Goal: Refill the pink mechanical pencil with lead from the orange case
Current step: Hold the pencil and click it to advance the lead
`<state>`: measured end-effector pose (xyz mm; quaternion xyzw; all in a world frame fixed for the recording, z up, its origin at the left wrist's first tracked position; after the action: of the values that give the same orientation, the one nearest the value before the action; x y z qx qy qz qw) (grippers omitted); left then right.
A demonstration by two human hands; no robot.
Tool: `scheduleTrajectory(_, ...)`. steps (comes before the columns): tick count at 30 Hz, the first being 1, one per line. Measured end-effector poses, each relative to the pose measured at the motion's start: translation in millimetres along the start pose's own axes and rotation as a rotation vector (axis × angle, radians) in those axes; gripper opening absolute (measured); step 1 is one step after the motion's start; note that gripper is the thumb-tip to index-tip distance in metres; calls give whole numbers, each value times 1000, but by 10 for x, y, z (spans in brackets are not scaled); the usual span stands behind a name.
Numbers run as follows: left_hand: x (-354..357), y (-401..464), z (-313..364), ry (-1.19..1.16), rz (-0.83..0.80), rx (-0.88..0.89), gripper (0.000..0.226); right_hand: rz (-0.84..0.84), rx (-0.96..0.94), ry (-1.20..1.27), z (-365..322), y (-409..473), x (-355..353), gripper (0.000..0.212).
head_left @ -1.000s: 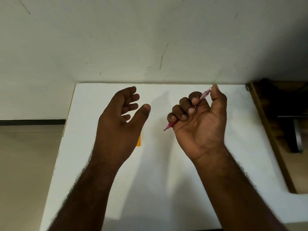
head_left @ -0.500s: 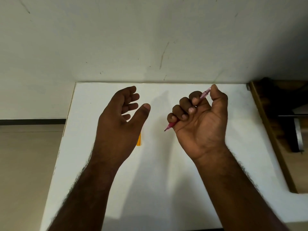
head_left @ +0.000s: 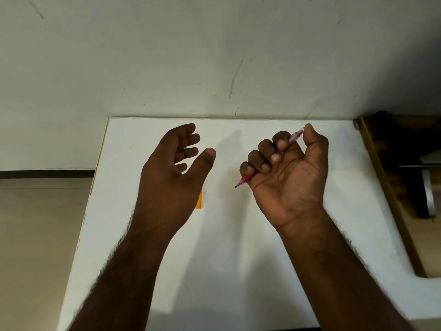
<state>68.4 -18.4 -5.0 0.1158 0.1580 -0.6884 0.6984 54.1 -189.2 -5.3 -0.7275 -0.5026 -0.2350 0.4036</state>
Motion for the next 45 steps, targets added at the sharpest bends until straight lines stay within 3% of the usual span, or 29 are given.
scheduleTrajectory(45,-13,3,-11,6,2,5,44,-17,10,-3,1,4,2,46)
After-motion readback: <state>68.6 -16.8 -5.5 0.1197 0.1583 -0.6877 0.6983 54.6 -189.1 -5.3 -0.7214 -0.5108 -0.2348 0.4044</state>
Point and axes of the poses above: each hand's wrist, its own y-axis towards the middle knuckle, its own x-axis out of the palm, z = x × y, the point moved 1 cm from there along y, towards the middle knuckle
